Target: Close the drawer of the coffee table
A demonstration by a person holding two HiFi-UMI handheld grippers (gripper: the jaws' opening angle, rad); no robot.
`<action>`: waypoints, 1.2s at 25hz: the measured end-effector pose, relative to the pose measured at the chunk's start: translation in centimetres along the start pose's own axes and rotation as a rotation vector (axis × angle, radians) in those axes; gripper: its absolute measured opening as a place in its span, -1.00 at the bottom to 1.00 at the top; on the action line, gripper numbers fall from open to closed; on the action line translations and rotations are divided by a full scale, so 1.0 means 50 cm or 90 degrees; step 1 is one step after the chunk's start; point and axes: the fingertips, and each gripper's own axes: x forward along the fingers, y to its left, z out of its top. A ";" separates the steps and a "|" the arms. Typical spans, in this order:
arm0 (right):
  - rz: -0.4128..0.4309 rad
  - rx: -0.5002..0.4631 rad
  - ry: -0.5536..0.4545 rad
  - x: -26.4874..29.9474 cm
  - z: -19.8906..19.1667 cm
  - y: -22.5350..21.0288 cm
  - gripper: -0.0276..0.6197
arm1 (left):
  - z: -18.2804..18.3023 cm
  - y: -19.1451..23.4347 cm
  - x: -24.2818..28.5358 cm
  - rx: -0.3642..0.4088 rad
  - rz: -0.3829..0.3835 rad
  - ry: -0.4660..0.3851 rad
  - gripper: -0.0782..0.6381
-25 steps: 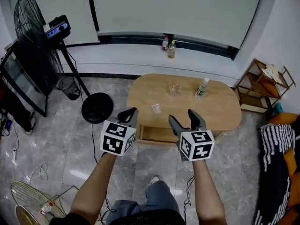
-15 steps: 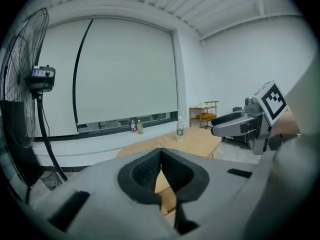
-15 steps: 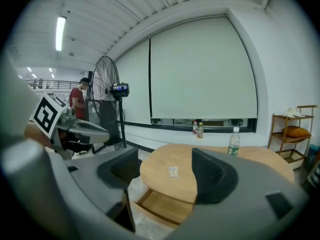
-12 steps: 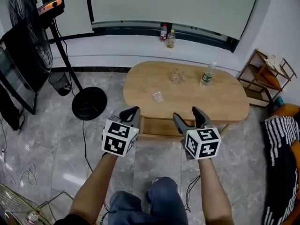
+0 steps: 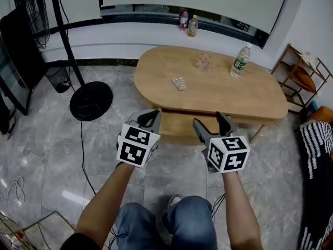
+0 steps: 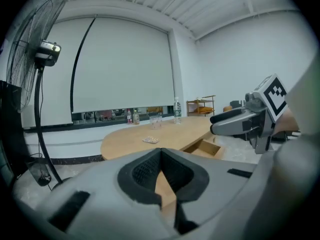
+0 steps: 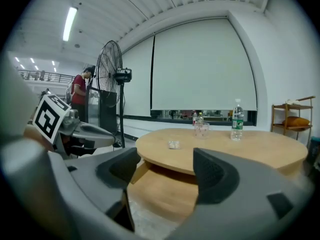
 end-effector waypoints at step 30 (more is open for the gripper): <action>-0.031 0.288 -0.074 0.016 -0.361 -0.017 0.19 | -0.205 -0.139 0.054 0.010 -0.043 0.001 -0.76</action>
